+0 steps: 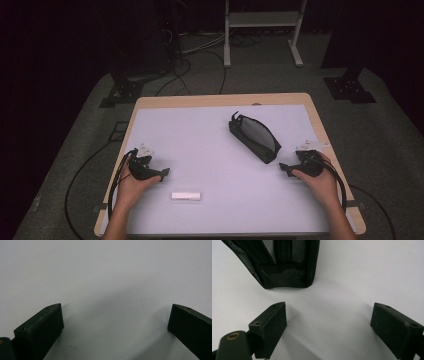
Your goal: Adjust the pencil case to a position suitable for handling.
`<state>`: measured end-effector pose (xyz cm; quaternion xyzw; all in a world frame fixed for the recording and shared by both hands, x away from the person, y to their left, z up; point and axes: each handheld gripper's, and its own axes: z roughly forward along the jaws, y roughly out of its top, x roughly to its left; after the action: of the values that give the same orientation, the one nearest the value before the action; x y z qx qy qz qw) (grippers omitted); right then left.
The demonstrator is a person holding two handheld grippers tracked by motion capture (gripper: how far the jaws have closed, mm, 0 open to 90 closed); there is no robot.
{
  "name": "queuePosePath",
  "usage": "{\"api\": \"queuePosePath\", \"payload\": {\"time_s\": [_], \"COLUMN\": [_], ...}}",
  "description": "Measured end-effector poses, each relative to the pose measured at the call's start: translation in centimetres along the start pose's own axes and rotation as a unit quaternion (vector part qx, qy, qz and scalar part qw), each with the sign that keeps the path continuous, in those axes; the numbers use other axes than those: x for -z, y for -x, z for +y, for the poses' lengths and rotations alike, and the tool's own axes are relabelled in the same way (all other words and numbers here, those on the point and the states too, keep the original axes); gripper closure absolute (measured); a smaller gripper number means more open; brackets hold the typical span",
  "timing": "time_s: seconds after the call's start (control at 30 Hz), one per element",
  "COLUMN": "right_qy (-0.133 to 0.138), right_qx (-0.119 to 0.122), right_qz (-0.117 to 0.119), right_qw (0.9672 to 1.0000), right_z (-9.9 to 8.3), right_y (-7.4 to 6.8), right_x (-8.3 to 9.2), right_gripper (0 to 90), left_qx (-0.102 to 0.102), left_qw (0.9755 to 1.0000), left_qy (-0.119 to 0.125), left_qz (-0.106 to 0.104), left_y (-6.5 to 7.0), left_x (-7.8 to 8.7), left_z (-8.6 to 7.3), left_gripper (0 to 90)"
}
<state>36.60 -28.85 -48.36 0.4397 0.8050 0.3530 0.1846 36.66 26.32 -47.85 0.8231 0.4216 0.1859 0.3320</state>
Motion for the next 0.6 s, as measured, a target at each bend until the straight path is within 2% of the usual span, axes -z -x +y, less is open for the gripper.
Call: {"api": "queuePosePath", "payload": {"time_s": [0.13, 0.23, 0.43, 0.6], "right_qy": [-0.001, -0.001, 0.006, 0.022], "right_qx": [-0.002, -0.002, -0.002, -0.013], "right_qz": [0.000, -0.003, -0.010, -0.010], "right_qw": [1.0000, 1.0000, 0.9999, 0.9996], "right_z": [0.1, 0.3, 0.6, 1.2], "right_y": [0.0, -0.1, -0.4, -0.5], "right_x": [0.1, 0.4, 1.1, 1.8], "right_gripper": [14.9, 28.9, 34.2, 37.6], "left_qx": [-0.001, -0.001, 0.000, 0.002], "left_qw": [1.0000, 1.0000, 1.0000, 1.0000], "left_qy": [0.000, 0.000, 0.001, 0.001], "left_qz": [0.001, 0.001, 0.000, -0.001], "left_y": [0.0, 0.0, 0.0, 0.0], "left_x": [0.0, 0.0, 0.0, 0.0], "left_z": [0.0, 0.0, 0.0, 0.0], "left_gripper": [0.0, 0.0, 0.0, 0.0]}}
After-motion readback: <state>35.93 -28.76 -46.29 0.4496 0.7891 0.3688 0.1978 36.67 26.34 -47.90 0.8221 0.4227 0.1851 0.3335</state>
